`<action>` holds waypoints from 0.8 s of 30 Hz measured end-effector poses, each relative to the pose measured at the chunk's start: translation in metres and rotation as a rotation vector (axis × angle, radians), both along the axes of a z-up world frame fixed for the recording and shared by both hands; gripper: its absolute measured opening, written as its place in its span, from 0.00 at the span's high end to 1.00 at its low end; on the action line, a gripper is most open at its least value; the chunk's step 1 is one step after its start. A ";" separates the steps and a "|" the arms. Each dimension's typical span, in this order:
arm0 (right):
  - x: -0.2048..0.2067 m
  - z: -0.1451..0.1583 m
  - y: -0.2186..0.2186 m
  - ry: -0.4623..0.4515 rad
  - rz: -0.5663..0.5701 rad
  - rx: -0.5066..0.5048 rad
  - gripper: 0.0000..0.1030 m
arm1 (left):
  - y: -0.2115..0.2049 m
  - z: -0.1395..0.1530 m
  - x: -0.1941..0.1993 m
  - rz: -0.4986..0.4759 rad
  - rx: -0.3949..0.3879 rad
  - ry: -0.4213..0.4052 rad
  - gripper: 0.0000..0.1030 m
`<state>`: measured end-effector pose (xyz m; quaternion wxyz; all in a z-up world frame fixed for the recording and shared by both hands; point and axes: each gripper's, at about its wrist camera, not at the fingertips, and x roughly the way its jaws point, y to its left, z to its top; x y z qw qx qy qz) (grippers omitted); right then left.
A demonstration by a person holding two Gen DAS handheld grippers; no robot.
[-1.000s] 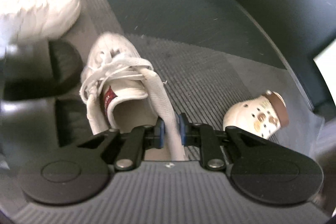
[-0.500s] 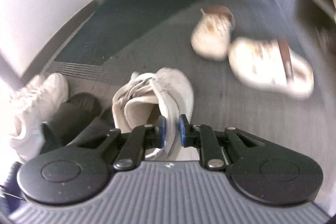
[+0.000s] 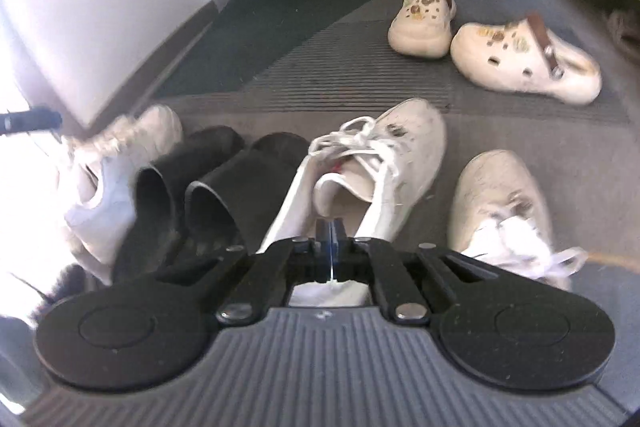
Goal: Organize scattered shoes
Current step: 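Lower the white sneaker beside its mate and open the right gripper, then withdraw the right gripper from the paired white sneakers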
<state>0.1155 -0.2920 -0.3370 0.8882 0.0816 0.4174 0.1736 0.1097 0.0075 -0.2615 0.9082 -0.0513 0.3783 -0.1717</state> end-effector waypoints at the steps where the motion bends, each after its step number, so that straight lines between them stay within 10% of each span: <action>1: 0.003 0.001 0.004 -0.022 0.001 -0.035 0.93 | 0.000 0.000 0.000 -0.001 0.001 0.000 0.01; 4: 0.010 0.002 0.018 -0.077 0.021 -0.162 0.86 | 0.003 0.000 -0.002 0.005 -0.006 0.002 0.01; 8: 0.007 0.002 0.028 -0.129 0.050 -0.296 0.29 | 0.015 0.003 -0.005 0.013 -0.087 0.002 0.01; 24: 0.056 -0.054 0.038 -0.076 -0.079 -0.330 0.43 | 0.050 0.005 -0.013 0.094 -0.148 0.026 0.01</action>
